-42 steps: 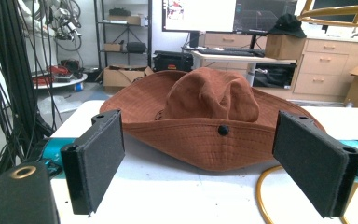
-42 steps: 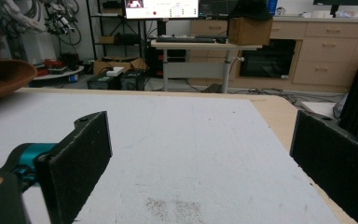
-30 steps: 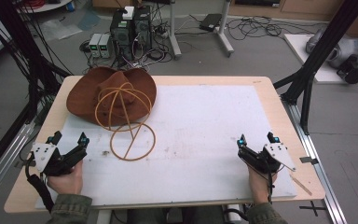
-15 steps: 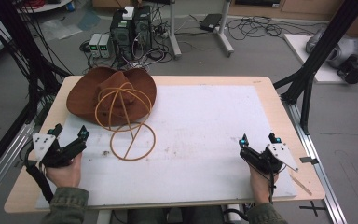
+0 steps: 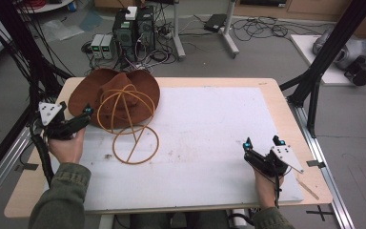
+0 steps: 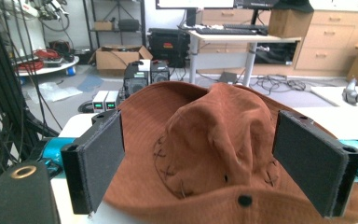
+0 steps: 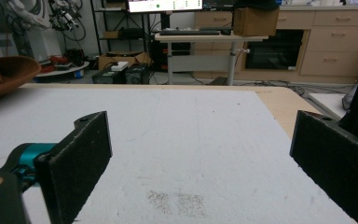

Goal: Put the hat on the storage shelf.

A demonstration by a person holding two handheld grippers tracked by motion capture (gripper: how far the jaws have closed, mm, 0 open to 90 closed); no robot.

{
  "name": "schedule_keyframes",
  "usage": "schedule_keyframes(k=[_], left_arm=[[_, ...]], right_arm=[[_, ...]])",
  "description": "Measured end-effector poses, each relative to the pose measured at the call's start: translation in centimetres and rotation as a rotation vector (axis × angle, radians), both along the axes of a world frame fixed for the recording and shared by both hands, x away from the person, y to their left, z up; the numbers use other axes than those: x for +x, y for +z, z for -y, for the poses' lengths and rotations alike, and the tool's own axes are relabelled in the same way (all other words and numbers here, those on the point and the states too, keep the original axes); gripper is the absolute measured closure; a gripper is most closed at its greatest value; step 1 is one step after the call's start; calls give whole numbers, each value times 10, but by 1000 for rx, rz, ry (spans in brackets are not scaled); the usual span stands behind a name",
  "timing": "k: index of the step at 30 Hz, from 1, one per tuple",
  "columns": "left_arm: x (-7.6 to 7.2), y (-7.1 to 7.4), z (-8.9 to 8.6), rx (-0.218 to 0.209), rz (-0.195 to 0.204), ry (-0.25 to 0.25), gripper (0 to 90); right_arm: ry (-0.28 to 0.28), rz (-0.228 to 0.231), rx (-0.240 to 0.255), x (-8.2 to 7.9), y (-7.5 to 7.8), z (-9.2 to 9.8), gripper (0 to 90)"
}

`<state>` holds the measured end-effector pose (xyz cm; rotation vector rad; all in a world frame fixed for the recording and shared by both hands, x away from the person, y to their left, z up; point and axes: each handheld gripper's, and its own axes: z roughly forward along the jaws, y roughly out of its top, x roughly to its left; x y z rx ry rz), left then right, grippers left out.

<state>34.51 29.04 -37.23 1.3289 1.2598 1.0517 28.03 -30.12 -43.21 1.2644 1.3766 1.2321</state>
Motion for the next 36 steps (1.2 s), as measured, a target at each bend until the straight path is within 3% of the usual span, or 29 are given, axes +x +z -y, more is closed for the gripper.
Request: schedule_keyframes(k=[1, 3, 7, 10, 12, 13, 16, 19, 24, 26, 27, 32, 33, 36], left_arm=[[9, 3, 1, 22, -25, -5, 170], [14, 4, 1, 27, -38, -10, 170], [33, 0, 6, 5, -99, -40, 171], [49, -8, 19, 13, -161, -77, 175], [53, -12, 21, 6, -177, -82, 177], [61, -19, 25, -31, -213, -92, 177], [66, -25, 28, -58, -236, -103, 182], [73, -34, 40, -33, -263, -90, 203], [81, -42, 41, -43, -303, -60, 213], [84, -43, 40, -22, -320, -55, 202], [90, -41, 45, 27, -347, -71, 198], [97, -41, 53, 35, -387, -81, 207], [100, -44, 54, 44, -408, -64, 208], [101, -47, 54, 53, -420, -45, 214]], right_arm=[[1, 3, -7, 0, 0, 1, 46], [0, 0, -5, 0, 0, 1, 46], [5, -8, 0, 0, -1, 1, 46], [8, -17, -2, 1, -2, 0, 46], [14, -19, -5, 2, -3, 0, 46], [16, -22, -7, 2, -3, -1, 46], [26, -28, -9, 2, -3, -2, 46], [32, -32, -12, 3, -4, -3, 46], [41, -36, -10, 4, -4, -4, 46], [43, -37, -14, 4, -5, -5, 46], [47, -36, -19, 4, -5, -5, 46], [49, -45, -17, 6, -6, -6, 46], [52, -43, -27, 6, -6, -6, 46], [51, -44, -20, 5, -6, -7, 46]])
